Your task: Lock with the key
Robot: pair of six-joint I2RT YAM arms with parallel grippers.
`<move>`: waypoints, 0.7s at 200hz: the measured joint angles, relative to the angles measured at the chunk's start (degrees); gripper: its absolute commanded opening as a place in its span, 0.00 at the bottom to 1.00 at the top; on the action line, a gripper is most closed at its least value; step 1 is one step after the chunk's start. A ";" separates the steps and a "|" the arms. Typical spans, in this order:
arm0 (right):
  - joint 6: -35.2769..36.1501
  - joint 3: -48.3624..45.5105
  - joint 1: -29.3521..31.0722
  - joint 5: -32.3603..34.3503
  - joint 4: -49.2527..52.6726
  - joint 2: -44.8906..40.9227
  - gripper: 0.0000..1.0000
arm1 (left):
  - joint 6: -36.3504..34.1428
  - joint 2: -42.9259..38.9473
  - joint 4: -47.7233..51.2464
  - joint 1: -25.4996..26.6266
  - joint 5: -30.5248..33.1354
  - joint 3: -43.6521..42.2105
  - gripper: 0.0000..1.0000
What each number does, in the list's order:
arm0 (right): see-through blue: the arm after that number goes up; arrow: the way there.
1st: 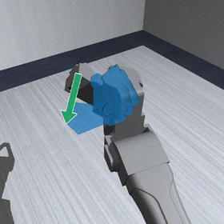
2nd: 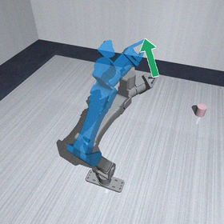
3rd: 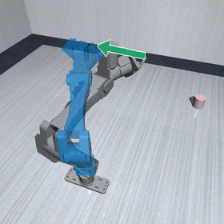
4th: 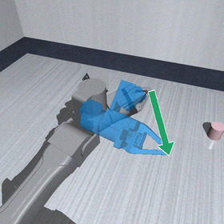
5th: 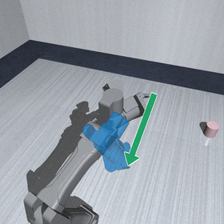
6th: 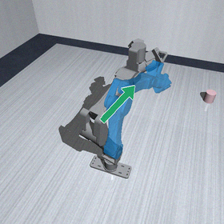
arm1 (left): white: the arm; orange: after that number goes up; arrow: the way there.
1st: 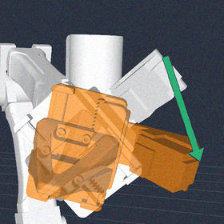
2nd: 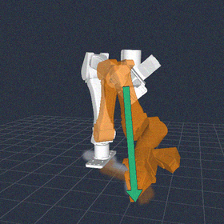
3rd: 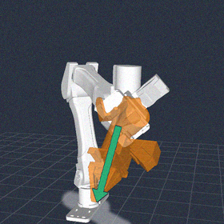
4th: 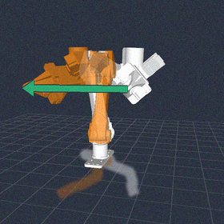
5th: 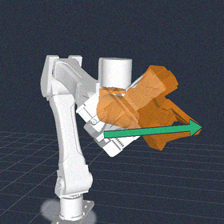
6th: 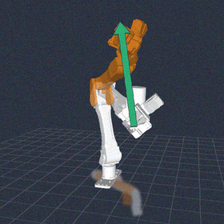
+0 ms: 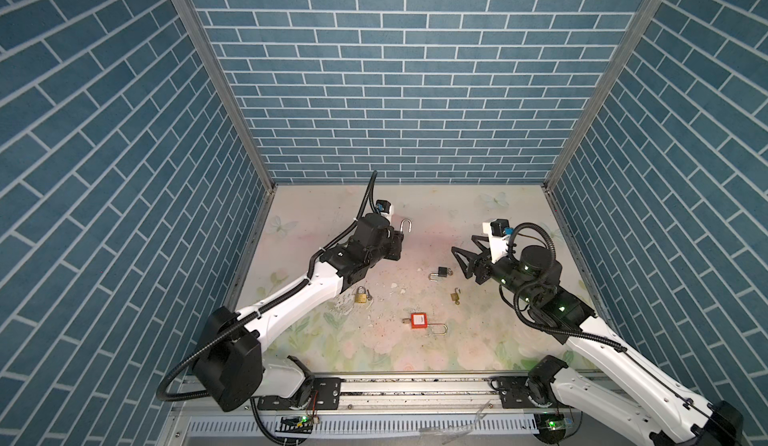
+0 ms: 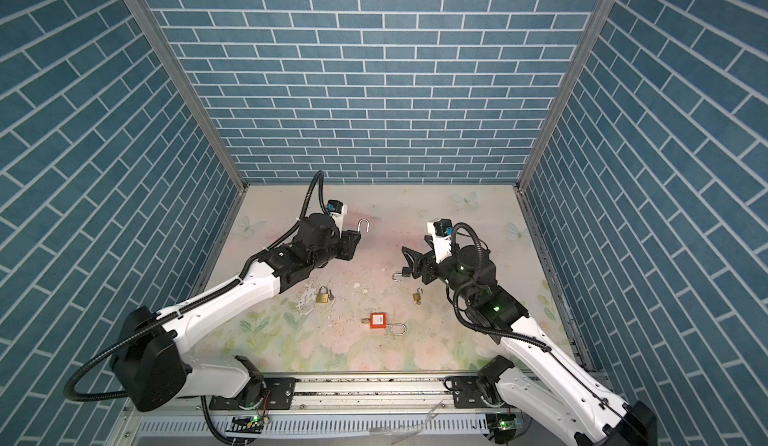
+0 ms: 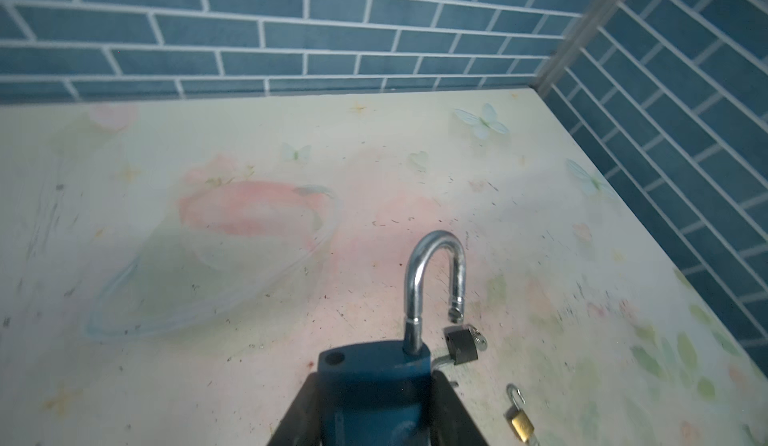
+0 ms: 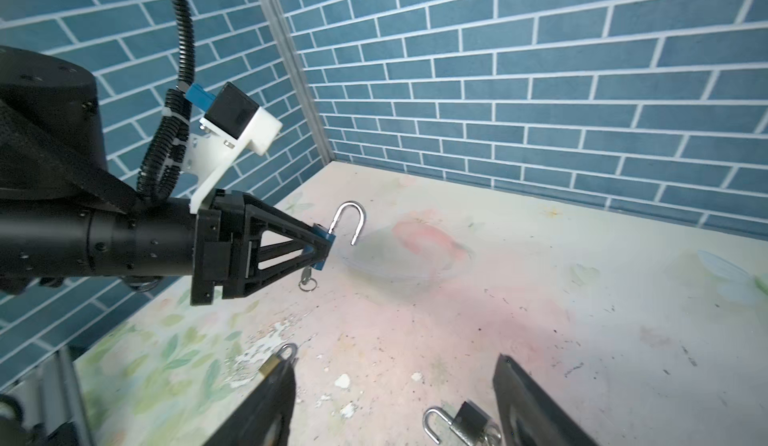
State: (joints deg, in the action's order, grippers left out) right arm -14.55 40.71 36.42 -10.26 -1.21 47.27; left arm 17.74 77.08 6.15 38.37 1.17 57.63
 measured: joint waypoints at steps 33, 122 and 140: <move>0.07 2.86 -1.09 -11.63 4.55 -0.39 0.76 | -12.22 -5.44 -4.07 1.09 -6.99 -5.46 0.09; 2.12 3.69 -1.07 -24.37 9.81 6.71 0.71 | -31.32 -13.73 -14.27 3.50 -18.84 -16.59 0.09; 2.12 3.45 -1.05 -24.70 9.09 8.59 0.70 | -32.24 -13.53 -15.13 3.85 -19.56 -16.59 0.08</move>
State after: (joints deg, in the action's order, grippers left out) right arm -12.43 44.16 35.38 -34.96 7.88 55.86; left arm -14.50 63.55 -8.97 42.22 -18.39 41.04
